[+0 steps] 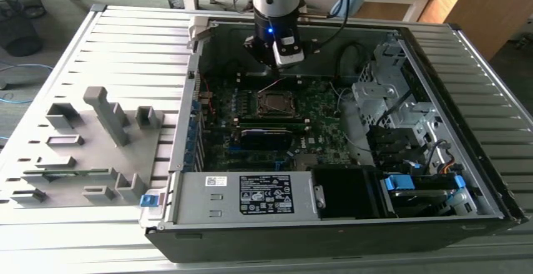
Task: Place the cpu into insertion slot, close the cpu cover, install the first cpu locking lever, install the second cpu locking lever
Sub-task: 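Install the first cpu locking lever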
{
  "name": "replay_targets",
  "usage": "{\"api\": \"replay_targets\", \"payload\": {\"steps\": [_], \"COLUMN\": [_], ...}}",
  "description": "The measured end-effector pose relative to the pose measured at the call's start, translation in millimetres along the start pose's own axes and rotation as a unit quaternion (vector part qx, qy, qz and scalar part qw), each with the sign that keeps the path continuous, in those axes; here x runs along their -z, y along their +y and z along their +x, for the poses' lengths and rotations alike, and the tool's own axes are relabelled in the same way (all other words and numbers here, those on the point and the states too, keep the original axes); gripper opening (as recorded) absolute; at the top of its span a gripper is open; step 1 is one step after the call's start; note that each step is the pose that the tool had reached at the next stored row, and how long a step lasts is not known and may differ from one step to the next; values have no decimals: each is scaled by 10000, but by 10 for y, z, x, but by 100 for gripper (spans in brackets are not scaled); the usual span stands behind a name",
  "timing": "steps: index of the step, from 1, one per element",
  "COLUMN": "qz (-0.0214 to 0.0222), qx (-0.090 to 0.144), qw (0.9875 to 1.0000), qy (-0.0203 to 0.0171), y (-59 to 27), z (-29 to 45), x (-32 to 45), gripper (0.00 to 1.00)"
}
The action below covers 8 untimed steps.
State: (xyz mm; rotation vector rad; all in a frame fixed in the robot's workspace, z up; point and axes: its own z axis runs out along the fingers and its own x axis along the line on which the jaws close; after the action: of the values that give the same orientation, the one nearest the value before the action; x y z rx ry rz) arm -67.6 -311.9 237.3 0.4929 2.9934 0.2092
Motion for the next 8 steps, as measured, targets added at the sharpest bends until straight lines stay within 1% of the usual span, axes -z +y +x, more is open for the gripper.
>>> {"api": "replay_targets", "payload": {"steps": [1,2,4,5,8], "qz": [43,101,232,261,268], "qx": [8,22,52,59,60], "qw": [10000,9999,9997,9996,9996], "qy": [-11,-21,-45,-52,-55], "y": [0,0,-1,-1,-1], "z": [0,0,0,0,0], "x": [0,0,0,0,0], "gripper": [11,11,11,11,11]}}
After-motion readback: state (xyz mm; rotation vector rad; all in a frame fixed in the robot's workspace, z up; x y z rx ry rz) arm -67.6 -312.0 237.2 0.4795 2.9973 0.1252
